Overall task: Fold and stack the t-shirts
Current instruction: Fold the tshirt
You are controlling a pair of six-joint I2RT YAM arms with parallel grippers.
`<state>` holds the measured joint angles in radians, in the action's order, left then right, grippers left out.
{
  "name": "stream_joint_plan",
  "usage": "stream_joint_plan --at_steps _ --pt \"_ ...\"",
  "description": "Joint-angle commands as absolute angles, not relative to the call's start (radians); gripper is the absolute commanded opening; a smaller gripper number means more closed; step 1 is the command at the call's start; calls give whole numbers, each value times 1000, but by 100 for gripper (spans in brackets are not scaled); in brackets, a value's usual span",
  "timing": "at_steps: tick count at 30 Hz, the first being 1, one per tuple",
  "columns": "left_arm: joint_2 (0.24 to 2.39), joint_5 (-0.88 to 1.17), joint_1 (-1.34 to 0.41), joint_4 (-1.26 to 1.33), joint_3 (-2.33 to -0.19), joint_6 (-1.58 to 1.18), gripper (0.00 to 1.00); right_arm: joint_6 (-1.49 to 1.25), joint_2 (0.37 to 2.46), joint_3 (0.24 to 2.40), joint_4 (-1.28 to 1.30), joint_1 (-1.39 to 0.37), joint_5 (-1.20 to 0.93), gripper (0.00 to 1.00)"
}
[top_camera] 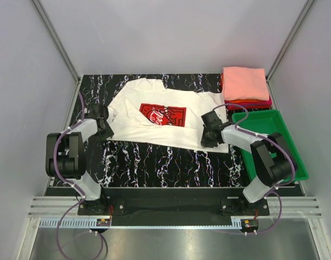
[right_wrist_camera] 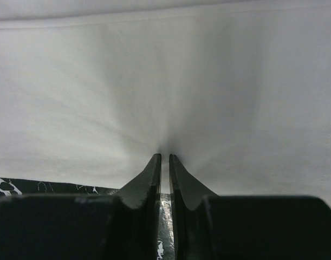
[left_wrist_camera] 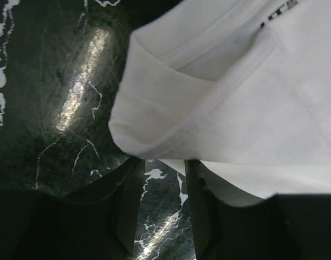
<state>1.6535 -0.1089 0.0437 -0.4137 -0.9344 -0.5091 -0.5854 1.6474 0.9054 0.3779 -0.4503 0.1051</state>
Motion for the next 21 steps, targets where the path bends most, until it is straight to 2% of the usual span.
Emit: stream_joint_plan --at_steps 1,4,10,15,21 --pt "1674 -225 46 -439 -957 -491 42 -583 1618 839 442 -456 155 17" --pt "1671 -244 48 -469 -956 -500 42 -575 1574 821 437 -456 117 17" --pt "1482 -276 48 -522 -1003 -483 46 -572 1471 796 416 -462 35 21" --pt "1388 71 22 -418 -1063 -433 48 -594 1385 796 419 -460 9 25" --pt "1571 371 5 -259 -1075 -465 48 -606 1309 790 420 -462 3 28"
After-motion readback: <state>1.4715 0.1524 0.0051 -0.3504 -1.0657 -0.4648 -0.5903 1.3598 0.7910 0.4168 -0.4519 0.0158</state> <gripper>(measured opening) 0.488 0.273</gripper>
